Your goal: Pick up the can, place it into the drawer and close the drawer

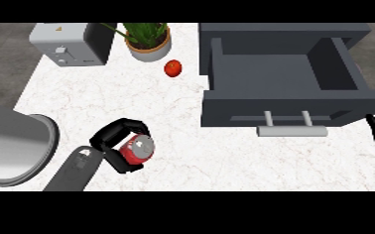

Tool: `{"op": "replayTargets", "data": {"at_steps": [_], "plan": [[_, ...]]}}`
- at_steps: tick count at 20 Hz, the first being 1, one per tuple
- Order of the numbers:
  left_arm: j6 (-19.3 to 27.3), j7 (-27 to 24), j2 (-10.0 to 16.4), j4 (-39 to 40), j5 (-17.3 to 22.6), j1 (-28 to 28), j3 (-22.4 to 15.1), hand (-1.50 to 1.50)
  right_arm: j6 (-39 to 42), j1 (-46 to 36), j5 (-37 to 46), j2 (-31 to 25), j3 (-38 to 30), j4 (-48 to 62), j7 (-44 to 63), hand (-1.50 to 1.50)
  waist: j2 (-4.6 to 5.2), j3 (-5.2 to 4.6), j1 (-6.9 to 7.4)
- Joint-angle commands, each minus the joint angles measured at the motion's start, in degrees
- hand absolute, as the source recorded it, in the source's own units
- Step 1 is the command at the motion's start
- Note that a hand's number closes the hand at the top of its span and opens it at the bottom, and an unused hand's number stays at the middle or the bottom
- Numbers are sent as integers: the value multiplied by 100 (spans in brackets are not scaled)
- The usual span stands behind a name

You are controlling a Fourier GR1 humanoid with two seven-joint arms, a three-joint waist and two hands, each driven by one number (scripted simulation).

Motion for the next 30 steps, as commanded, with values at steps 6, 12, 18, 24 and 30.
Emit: {"op": "replayTargets", "data": {"at_steps": [6,12,18,24,30], "plan": [[726,652,-137,-440,1239,225,1251,150,14,215,12,52,-13,-158,-28,-150,-17,3,116],[2842,1033,-443,-613,1874,209,2434,150,-35,202,40,119,-35,-62,-124,-150,-15,6,111],[3172,2462,-649,-2947,1895,793,1902,150,75,159,-410,-58,-347,-253,145,-150,-17,4,51],[4011,3534,-1054,-3899,1332,149,1268,150,81,431,62,235,25,-200,-240,-150,-13,4,3],[4288,4595,-1150,-4597,1203,-344,975,150,106,304,-165,97,-207,-236,-204,-150,-5,2,-1]]}}
